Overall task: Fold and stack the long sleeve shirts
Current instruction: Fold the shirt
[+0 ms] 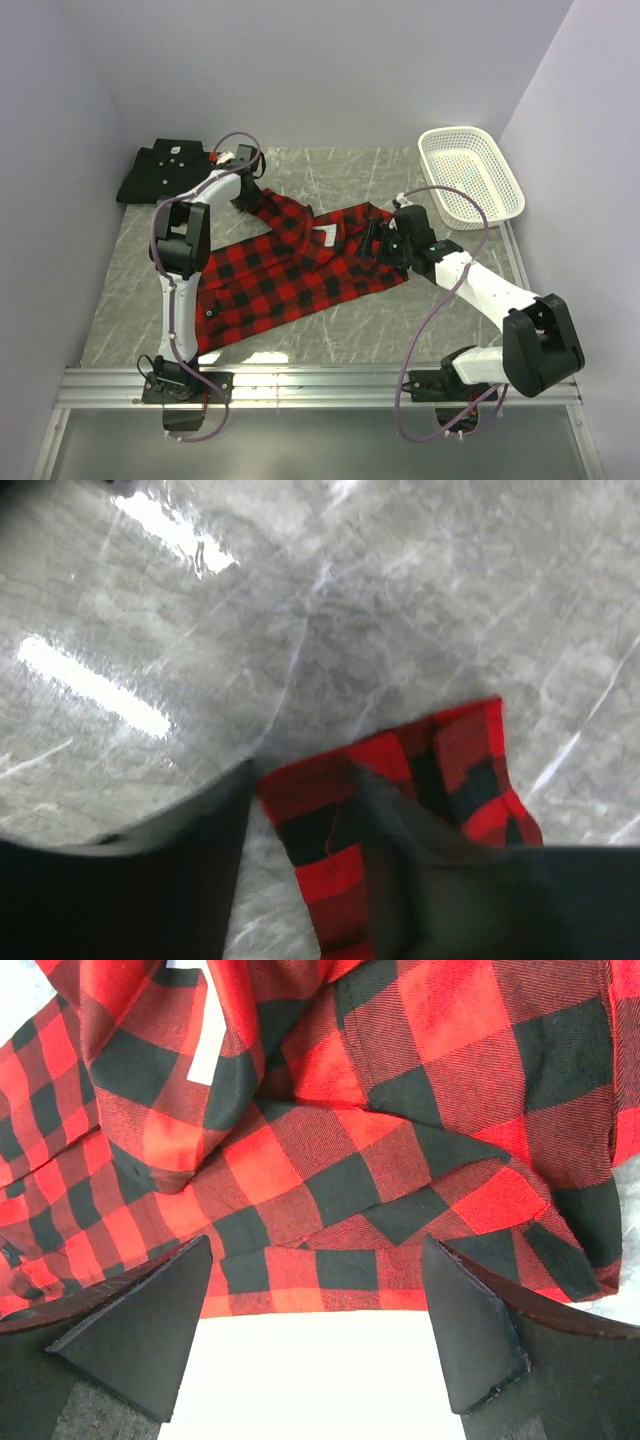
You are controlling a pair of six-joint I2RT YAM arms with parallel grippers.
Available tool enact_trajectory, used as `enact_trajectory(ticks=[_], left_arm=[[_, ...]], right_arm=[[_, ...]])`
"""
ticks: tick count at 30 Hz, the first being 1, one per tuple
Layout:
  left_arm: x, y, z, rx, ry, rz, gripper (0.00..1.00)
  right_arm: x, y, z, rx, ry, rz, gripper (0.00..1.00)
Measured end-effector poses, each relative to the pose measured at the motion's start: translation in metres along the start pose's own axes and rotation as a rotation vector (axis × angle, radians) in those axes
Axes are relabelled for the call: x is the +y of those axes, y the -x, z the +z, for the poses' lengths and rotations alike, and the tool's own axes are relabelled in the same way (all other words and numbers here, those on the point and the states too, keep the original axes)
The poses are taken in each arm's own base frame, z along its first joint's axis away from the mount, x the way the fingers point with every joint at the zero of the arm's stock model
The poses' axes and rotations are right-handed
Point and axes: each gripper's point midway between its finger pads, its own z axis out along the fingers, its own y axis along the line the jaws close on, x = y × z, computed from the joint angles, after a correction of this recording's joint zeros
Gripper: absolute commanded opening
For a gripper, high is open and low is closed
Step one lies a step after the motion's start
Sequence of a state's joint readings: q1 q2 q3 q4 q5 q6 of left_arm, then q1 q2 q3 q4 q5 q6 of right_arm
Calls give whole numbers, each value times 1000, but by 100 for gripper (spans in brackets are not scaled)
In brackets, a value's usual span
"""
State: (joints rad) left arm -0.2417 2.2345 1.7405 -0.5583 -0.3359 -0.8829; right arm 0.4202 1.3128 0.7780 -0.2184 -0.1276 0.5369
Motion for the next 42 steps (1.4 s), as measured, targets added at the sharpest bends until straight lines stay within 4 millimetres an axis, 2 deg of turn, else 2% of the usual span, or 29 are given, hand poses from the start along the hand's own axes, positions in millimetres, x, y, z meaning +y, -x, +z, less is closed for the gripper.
enact_trajectory(ticks=[9, 11, 14, 15, 17, 19, 20, 24, 32, 36, 42], left_arm=[[2, 4, 6, -19, 29, -21, 7], [2, 4, 6, -18, 29, -22, 2], [2, 4, 6, -17, 27, -22, 9], [2, 3, 6, -17, 28, -22, 19], [2, 4, 5, -21, 21, -26, 32], [1, 3, 2, -24, 11, -35, 40], [3, 2, 1, -20, 14, -37, 50], [11, -5, -9, 6, 26, -39, 65], [14, -22, -21, 57, 51, -33, 67], [0, -26, -27, 71, 36, -29, 66], [-16, -33, -20, 86, 35, -30, 63]], right_arm=[[4, 5, -5, -21, 14, -2, 92], [4, 5, -6, -22, 16, -2, 92], [4, 4, -5, -20, 18, -2, 92], [4, 4, -5, -20, 18, -2, 92], [4, 4, -5, -20, 18, -2, 92], [4, 3, -6, -20, 17, -3, 92], [4, 3, -6, -21, 18, -3, 92], [4, 3, -8, -25, 21, -5, 92], [6, 7, -17, -53, 38, -13, 92], [1, 3, -20, -53, 39, -9, 92], [-9, -4, -22, -51, 34, 4, 92]])
